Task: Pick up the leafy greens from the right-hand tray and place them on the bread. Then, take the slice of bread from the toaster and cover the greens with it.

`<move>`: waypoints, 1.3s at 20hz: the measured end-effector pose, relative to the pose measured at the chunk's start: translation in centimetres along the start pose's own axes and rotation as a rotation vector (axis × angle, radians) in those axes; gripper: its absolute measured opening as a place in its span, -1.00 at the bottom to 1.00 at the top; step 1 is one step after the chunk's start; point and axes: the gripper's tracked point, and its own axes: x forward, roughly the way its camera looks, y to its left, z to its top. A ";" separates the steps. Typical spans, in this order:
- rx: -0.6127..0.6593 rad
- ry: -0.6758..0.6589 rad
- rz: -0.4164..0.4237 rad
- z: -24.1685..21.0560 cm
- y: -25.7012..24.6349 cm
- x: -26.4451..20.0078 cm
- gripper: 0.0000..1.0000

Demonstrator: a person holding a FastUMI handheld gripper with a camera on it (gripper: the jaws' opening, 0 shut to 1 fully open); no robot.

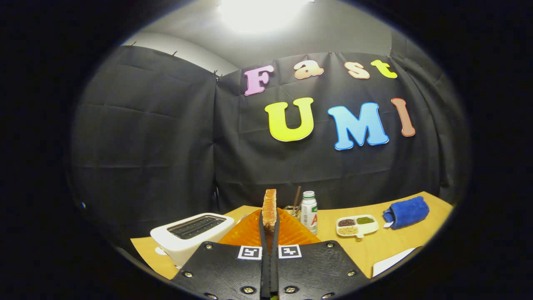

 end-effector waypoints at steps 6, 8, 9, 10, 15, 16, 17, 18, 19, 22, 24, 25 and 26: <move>-0.074 0.113 -0.086 -4.7 -5.5 -2.2 -0.99; -0.071 0.166 -0.101 -6.7 -6.7 -2.9 -0.99; -0.070 0.191 -0.106 -7.7 -7.3 -3.2 -0.99; -0.071 0.213 -0.111 -8.6 -7.7 -3.6 -1.00; -0.088 0.253 -0.143 -10.6 -9.4 -4.7 -0.99; -0.093 0.255 -0.147 -10.7 -9.6 -4.8 -0.99; -0.098 0.257 -0.149 -11.0 -9.6 -4.9 -0.99; -0.102 0.260 -0.147 -11.2 -9.5 -4.9 -0.99; -0.103 0.264 -0.143 -11.5 -9.3 -4.9 -0.99; -0.110 0.262 -0.127 -11.8 -8.3 -4.9 -0.99; -0.116 0.269 -0.105 -12.3 -7.3 -4.8 -0.99; -0.121 0.273 -0.093 -12.5 -6.8 -4.7 -0.99; -0.127 0.278 -0.082 -12.7 -6.3 -4.6 -0.99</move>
